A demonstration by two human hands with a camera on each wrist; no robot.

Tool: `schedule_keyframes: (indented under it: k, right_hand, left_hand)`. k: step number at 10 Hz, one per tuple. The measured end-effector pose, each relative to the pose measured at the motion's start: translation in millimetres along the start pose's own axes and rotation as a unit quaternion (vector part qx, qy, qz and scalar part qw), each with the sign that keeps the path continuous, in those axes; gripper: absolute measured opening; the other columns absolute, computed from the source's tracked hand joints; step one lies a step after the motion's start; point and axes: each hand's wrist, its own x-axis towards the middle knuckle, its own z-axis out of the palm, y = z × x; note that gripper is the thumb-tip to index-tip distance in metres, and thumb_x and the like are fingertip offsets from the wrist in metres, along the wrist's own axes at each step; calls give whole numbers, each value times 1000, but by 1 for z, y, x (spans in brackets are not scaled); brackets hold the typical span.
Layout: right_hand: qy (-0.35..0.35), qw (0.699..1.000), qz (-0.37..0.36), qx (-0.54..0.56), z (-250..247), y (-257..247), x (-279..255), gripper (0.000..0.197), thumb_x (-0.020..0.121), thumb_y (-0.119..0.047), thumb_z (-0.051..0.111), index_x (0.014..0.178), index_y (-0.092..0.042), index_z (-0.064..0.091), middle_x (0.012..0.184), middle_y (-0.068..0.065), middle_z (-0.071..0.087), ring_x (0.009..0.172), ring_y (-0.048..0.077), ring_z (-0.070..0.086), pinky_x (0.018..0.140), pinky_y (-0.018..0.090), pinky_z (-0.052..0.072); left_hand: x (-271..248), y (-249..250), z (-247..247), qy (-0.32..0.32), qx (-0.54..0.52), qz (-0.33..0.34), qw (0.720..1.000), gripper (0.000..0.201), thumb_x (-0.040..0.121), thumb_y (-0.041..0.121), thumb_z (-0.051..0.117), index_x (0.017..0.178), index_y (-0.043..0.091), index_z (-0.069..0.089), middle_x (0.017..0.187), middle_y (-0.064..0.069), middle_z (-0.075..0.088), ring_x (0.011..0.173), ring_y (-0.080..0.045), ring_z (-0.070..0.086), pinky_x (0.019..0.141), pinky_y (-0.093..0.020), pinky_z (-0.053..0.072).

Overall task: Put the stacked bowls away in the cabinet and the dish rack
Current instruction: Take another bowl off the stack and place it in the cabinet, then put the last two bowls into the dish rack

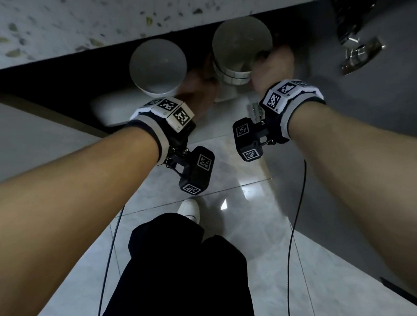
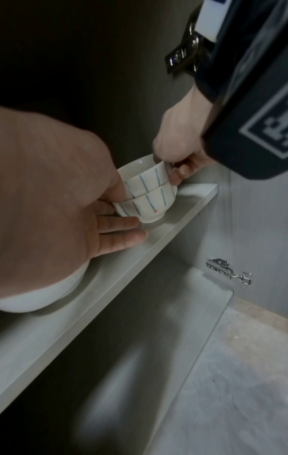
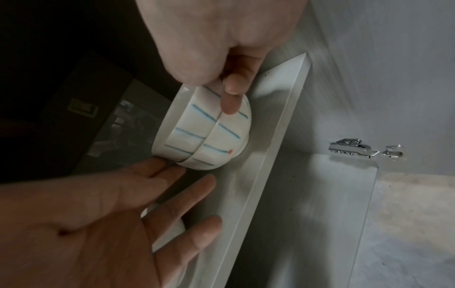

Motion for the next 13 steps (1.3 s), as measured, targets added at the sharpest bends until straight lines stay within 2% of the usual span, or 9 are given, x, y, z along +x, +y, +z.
schedule_keyframes:
  k: [2, 3, 4, 5, 6, 7, 8, 10, 13]
  right_hand:
    - [-42, 999, -1, -24, -4, 1, -1, 38, 100, -16, 37, 131, 0, 51, 128, 17, 60, 117, 31, 57, 88, 31, 42]
    - [-34, 999, 20, 21, -13, -2, -10, 40, 99, -27, 41, 131, -6, 51, 128, 13, 61, 118, 27, 58, 81, 26, 39]
    - [-26, 996, 24, 77, -26, -1, -32, 37, 96, -21, 42, 130, -6, 48, 127, 10, 58, 117, 25, 55, 94, 30, 42]
    - [-2, 988, 46, 145, -43, 2, -72, 26, 92, -21, 44, 115, -10, 53, 98, 2, 58, 91, 24, 59, 88, 41, 50]
    - [-20, 988, 50, 143, -65, 2, -125, 22, 91, -20, 45, 107, -11, 58, 97, 6, 67, 90, 28, 63, 80, 38, 51]
    - [-76, 982, 70, 160, -94, -6, -182, 21, 86, -25, 46, 99, -18, 61, 92, 8, 71, 82, 31, 67, 76, 45, 56]
    - [-140, 979, 43, 141, -130, -22, -236, 22, 83, -31, 44, 97, -26, 61, 89, 5, 71, 80, 28, 68, 71, 49, 59]
    - [-194, 970, -61, 136, -198, -103, -290, 30, 84, -35, 42, 104, -26, 62, 98, 2, 72, 88, 28, 67, 78, 50, 57]
    - [-199, 950, -188, 152, -275, -246, -293, 18, 86, -29, 44, 92, -32, 61, 87, -5, 69, 75, 21, 67, 73, 49, 59]
  left_hand:
    - [-10, 9, 0, 26, 6, -6, 1000, 61, 90, 10, 53, 148, 15, 35, 143, -15, 50, 125, -34, 55, 98, -49, 52]
    - [-21, 10, -3, 18, 38, 1, 999, 83, 72, 26, 50, 152, 27, 27, 153, -8, 38, 131, -35, 48, 101, -51, 49]
    - [-45, 19, -9, 29, 38, 0, 999, 81, 73, 24, 45, 152, 28, 27, 152, -3, 39, 126, -30, 52, 100, -47, 50]
    - [-82, 26, -12, 40, 36, 29, 998, 64, 86, 9, 47, 148, 18, 34, 142, -9, 51, 109, -25, 60, 87, -31, 53]
    - [-131, 31, -17, 17, 58, 2, 998, 47, 91, 13, 47, 136, 26, 48, 126, -5, 61, 83, -16, 65, 70, -25, 56]
    - [-191, 41, -30, -30, 50, 5, 998, 42, 86, 12, 43, 122, 27, 58, 123, 8, 61, 95, -15, 67, 88, -41, 57]
    - [-252, 61, -53, -28, 55, 1, 998, 44, 80, 14, 42, 117, 26, 62, 115, 12, 64, 99, -15, 67, 91, -44, 55]
    - [-335, 127, -123, 53, 33, 40, 997, 41, 81, 6, 41, 107, 29, 64, 110, 6, 67, 93, -25, 68, 80, -47, 58]
    - [-391, 198, -248, 149, 80, 84, 982, 34, 89, 8, 46, 117, 21, 62, 102, 7, 68, 88, -19, 67, 78, -31, 53]
